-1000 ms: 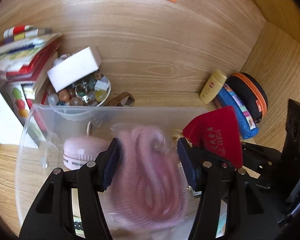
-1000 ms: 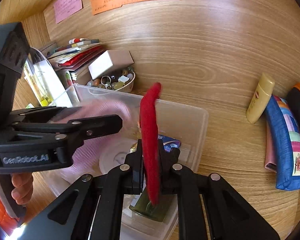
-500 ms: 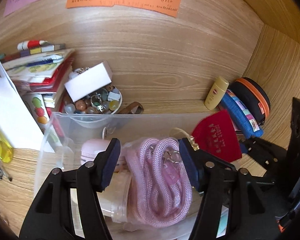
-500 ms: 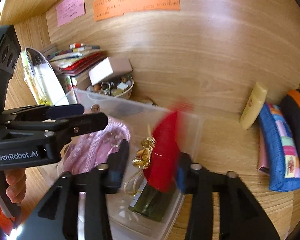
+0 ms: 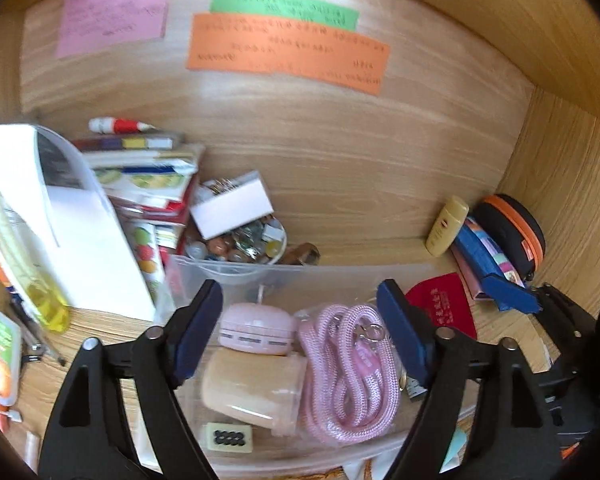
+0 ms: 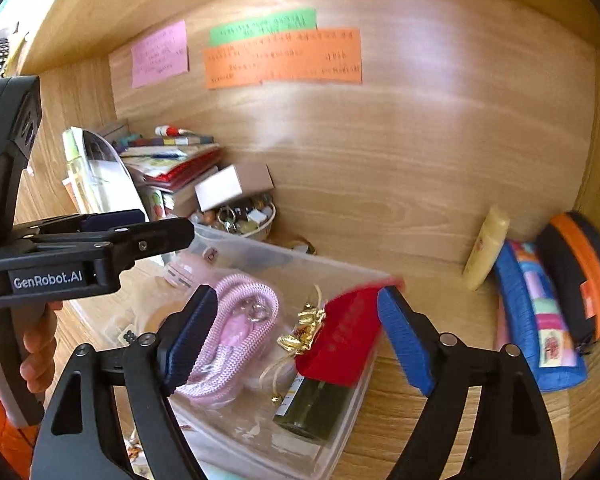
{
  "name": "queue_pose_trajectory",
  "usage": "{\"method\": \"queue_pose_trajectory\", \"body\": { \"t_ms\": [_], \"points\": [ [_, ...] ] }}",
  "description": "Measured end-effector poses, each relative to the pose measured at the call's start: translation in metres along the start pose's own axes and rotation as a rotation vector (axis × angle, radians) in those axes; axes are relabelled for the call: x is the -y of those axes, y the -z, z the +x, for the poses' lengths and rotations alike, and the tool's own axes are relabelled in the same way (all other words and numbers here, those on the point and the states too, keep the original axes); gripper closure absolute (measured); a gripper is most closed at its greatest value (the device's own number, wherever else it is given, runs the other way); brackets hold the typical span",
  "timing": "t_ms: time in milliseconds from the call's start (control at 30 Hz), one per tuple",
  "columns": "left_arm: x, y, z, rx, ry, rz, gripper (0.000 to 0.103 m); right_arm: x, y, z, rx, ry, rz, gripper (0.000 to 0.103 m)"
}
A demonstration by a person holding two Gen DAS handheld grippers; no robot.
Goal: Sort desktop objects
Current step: 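Carry the pink rope and red pouch into the clear box and open both tools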
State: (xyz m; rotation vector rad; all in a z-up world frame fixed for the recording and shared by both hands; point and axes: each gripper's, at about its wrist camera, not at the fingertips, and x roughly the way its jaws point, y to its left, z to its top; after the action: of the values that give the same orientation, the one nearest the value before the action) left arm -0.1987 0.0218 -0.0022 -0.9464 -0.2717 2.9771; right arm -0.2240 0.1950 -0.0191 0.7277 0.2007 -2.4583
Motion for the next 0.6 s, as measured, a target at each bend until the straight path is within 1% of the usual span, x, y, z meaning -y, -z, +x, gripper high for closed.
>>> {"method": "queue_pose_trajectory", "body": {
  "t_ms": [67, 167, 333, 500, 600],
  "points": [
    [-0.001, 0.001, -0.008, 0.01, 0.001, 0.004, 0.013, -0.001, -0.002, -0.011, 0.014, -0.006, -0.003, 0.019],
    [-0.005, 0.005, -0.022, 0.021, 0.006, 0.02, 0.013, -0.001, -0.003, -0.026, 0.029, -0.011, -0.006, 0.017],
    [-0.012, 0.018, -0.043, 0.019, -0.018, 0.055, 0.01, -0.001, 0.003, -0.049, 0.052, 0.004, 0.004, 0.013],
    [-0.02, 0.035, -0.061, 0.02, -0.055, 0.091, 0.009, -0.002, 0.019, -0.061, 0.042, 0.027, 0.028, 0.011],
    [-0.024, 0.049, -0.07, 0.013, -0.075, 0.114, 0.009, -0.004, 0.031, -0.063, 0.018, 0.035, 0.044, 0.01]
  ]
}}
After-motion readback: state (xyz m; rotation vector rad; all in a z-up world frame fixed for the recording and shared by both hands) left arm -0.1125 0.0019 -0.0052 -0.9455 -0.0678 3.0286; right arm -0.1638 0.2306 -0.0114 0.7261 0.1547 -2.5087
